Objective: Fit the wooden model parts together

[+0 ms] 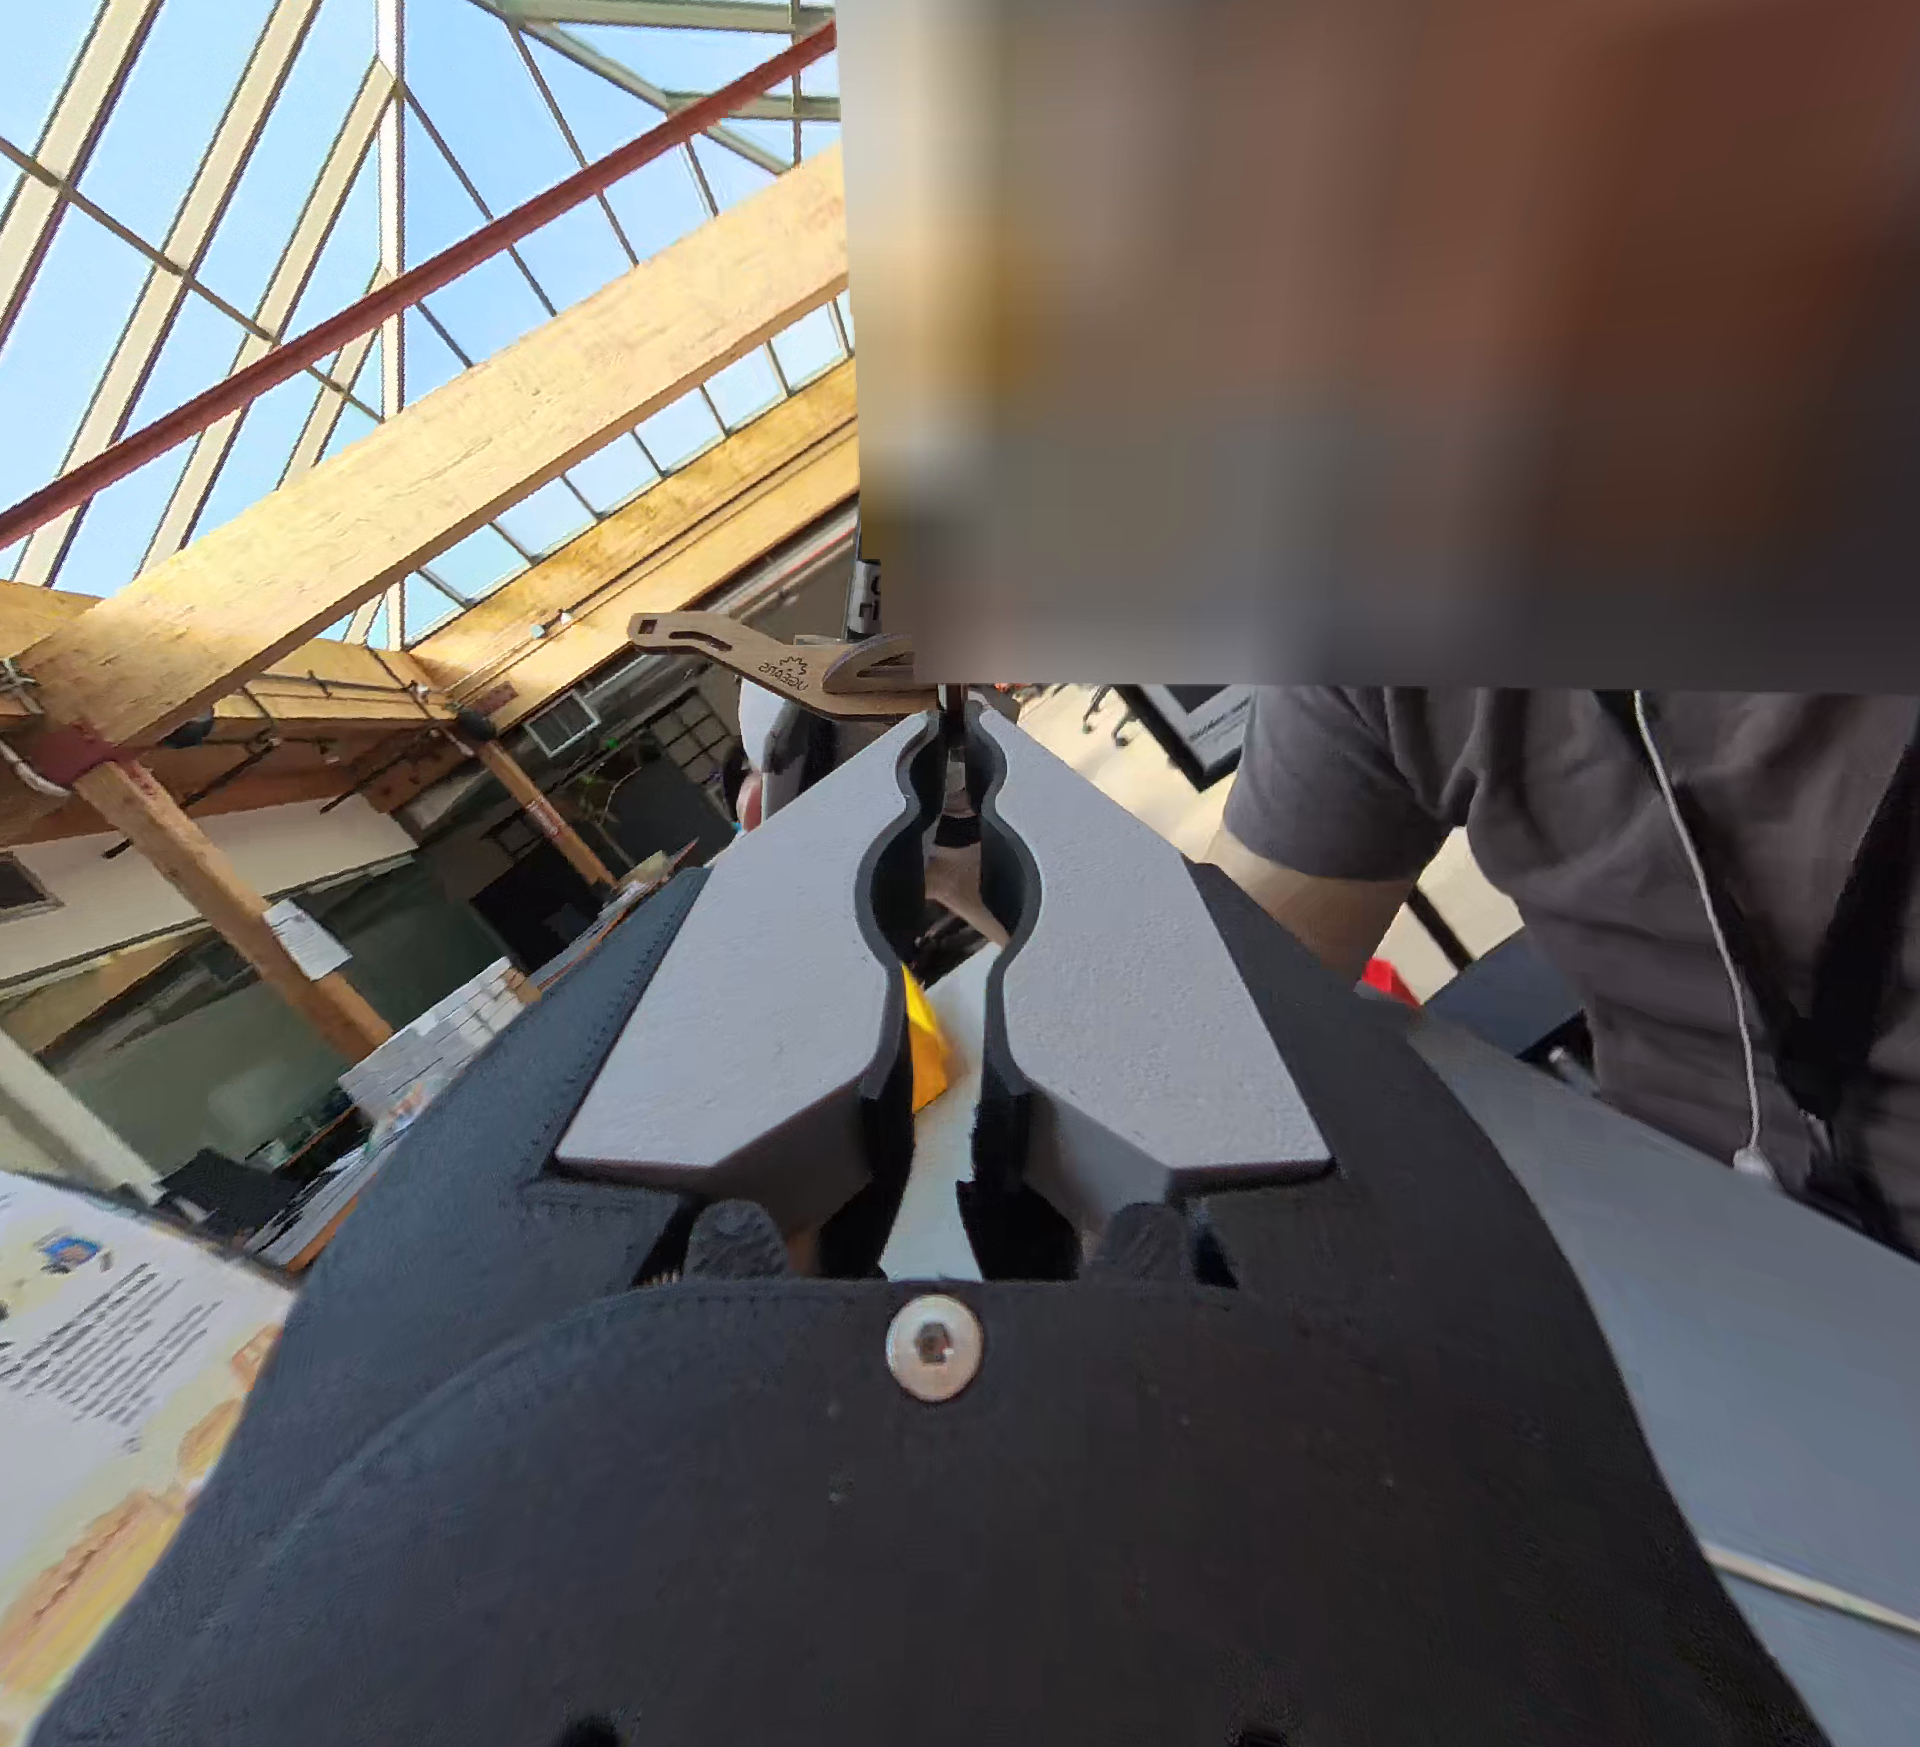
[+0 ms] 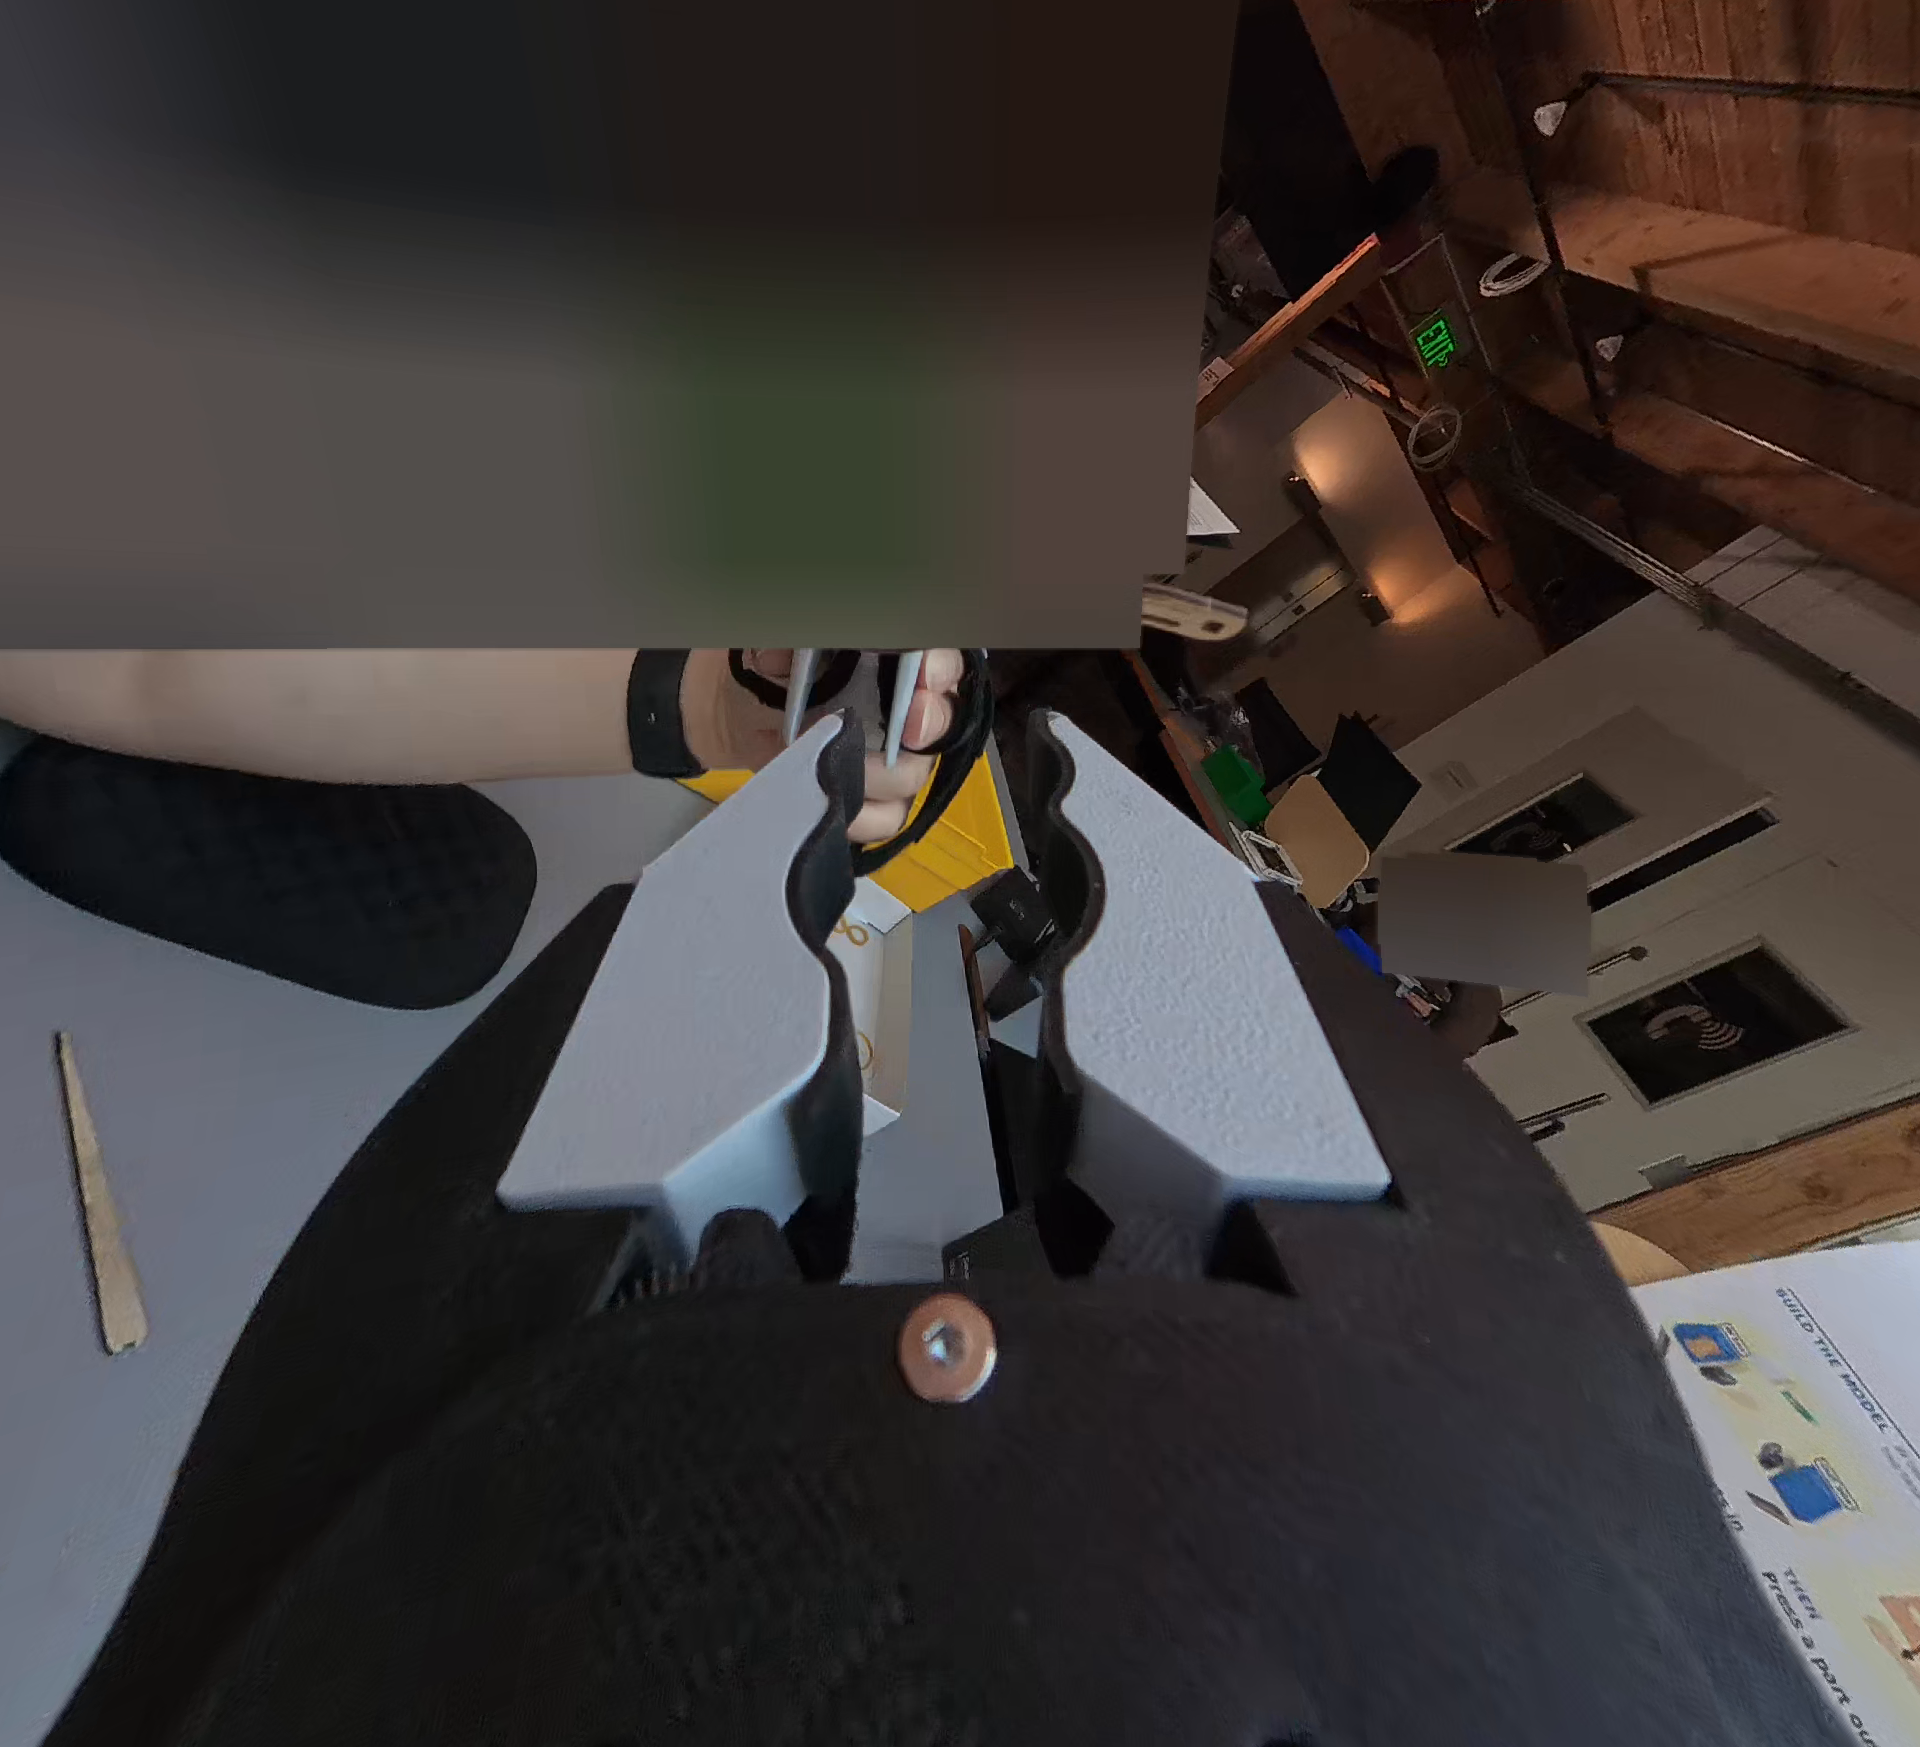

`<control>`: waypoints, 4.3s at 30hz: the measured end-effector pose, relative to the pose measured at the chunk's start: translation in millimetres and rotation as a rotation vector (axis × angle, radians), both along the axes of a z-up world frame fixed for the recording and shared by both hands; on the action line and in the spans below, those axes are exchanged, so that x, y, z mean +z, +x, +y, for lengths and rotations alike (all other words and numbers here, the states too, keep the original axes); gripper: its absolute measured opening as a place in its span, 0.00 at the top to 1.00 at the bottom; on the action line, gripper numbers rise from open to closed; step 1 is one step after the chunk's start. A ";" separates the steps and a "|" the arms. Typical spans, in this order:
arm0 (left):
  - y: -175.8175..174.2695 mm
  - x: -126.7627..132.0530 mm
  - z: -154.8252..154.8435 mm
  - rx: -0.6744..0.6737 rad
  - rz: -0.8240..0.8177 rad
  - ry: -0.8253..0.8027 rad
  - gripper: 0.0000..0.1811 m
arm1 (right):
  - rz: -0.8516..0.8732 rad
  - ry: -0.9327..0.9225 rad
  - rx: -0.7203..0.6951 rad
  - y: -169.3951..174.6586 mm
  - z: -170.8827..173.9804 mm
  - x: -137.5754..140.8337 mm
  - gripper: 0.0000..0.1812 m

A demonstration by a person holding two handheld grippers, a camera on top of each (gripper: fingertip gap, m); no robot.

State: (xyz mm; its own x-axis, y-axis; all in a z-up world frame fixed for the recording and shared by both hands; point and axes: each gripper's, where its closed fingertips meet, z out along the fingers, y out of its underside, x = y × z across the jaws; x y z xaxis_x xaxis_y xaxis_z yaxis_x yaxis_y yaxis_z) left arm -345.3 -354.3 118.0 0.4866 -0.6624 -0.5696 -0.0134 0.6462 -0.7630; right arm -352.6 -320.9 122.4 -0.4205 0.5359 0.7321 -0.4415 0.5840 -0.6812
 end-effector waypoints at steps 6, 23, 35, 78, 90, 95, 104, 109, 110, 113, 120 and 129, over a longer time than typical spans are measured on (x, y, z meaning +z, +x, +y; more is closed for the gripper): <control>6.8 -19.8 9.5 0.388 0.363 0.060 1.00 | -0.445 -0.328 0.322 17.2 22.5 -5.7 0.87; 10.2 -31.7 22.9 0.777 0.697 0.078 1.00 | 0.123 0.324 -0.047 28.6 -2.2 -16.1 0.86; 10.1 -34.0 27.3 0.771 0.690 0.059 1.00 | 0.073 0.369 -0.069 19.6 4.0 -28.9 0.91; 2.4 -44.5 42.6 0.856 0.730 -0.059 1.00 | 0.041 0.280 0.004 11.4 -4.1 -31.8 0.92; 11.3 -45.8 40.3 0.847 0.786 0.007 1.00 | -0.011 0.266 0.052 21.6 -7.0 -33.1 0.93; 11.2 -50.3 44.4 0.875 0.836 0.018 1.00 | -0.050 0.285 0.041 23.2 -2.7 -38.2 0.93; 1.0 -58.2 55.6 0.980 0.917 -0.015 1.00 | -0.014 0.479 -0.143 13.6 11.1 -51.3 0.91; -1.1 -60.7 58.9 1.009 0.950 -0.015 1.00 | -0.026 0.519 -0.165 12.4 13.2 -57.0 0.95; -1.6 -60.9 59.5 1.017 0.956 -0.014 1.00 | -0.030 0.519 -0.170 11.8 14.0 -57.2 0.94; -0.4 -60.2 59.9 1.028 0.966 -0.002 1.00 | -0.034 0.504 -0.181 12.0 14.7 -54.6 0.93; 1.1 -58.8 60.9 1.056 0.986 0.016 1.00 | -0.063 0.451 -0.222 11.0 18.4 -49.0 0.90; 0.3 -56.8 64.0 1.092 1.001 0.032 1.00 | -0.081 0.425 -0.280 8.2 23.8 -45.2 0.88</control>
State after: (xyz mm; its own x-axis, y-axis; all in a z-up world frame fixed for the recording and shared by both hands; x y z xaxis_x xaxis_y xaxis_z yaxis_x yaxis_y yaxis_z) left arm -345.0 -290.3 61.1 0.1299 -0.2170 -0.9675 -0.9914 -0.0137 -0.1300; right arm -344.5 -297.0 77.3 -0.3682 0.2988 0.8804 -0.1841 0.9048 -0.3840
